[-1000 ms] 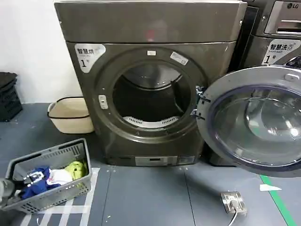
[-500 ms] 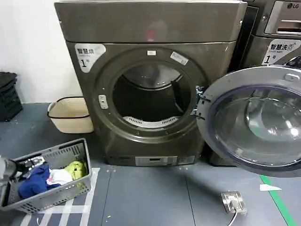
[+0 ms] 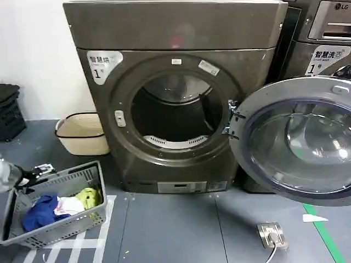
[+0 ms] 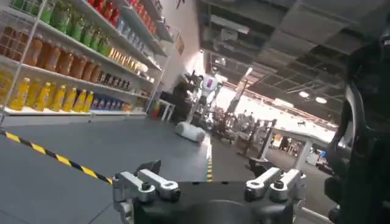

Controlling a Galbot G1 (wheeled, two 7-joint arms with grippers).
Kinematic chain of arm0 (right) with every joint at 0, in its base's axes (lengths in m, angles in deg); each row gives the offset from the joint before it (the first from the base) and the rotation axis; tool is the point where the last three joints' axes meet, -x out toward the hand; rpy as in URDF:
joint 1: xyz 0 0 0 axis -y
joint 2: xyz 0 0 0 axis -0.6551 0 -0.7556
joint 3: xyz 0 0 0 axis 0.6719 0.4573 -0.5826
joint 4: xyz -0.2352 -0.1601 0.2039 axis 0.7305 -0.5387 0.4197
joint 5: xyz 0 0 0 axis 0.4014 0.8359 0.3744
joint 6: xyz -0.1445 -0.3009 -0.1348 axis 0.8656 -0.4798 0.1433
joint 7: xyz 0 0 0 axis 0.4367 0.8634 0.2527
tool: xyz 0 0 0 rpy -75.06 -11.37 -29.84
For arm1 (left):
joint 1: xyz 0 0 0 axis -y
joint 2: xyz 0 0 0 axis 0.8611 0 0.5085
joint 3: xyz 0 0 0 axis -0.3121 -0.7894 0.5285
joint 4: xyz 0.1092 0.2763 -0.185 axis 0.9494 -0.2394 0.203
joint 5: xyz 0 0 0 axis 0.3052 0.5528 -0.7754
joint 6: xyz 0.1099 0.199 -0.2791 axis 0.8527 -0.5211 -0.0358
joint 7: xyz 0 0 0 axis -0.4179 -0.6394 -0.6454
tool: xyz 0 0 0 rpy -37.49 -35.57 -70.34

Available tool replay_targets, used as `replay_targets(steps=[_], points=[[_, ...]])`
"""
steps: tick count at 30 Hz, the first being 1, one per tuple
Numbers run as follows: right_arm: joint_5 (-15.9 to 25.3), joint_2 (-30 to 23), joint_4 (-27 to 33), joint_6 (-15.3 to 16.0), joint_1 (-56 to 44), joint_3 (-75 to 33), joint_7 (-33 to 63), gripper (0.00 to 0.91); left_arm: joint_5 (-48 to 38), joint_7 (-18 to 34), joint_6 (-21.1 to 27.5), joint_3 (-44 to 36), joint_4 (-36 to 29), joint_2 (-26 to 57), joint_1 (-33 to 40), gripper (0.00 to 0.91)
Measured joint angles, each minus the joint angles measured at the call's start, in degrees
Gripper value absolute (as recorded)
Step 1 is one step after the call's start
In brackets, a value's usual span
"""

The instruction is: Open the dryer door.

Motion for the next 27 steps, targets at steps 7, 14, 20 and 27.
replay_targets(steps=[7, 14, 20, 27], points=[[0.00, -0.04, -0.11, 0.39, 0.04, -0.02, -0.20, 0.907, -0.10, 0.18, 0.00, -0.72, 1.77, -0.15, 1.00, 0.907], [-0.11, -0.17, 0.09, -0.12, 0.04, 0.21, -0.42, 0.907, -0.04, 0.17, 0.00, -1.04, 2.36, -0.17, 1.40, 0.907], [-0.11, -0.18, 0.16, -0.30, 0.04, 0.24, -0.53, 0.907, 0.49, 0.09, 0.00, -1.54, 2.60, -0.33, 1.45, 0.907], [-0.11, -0.22, 0.12, -0.37, 0.12, 0.40, -0.65, 0.907, 1.59, -0.28, 0.00, -2.27, 2.95, -0.49, 1.84, 0.907]])
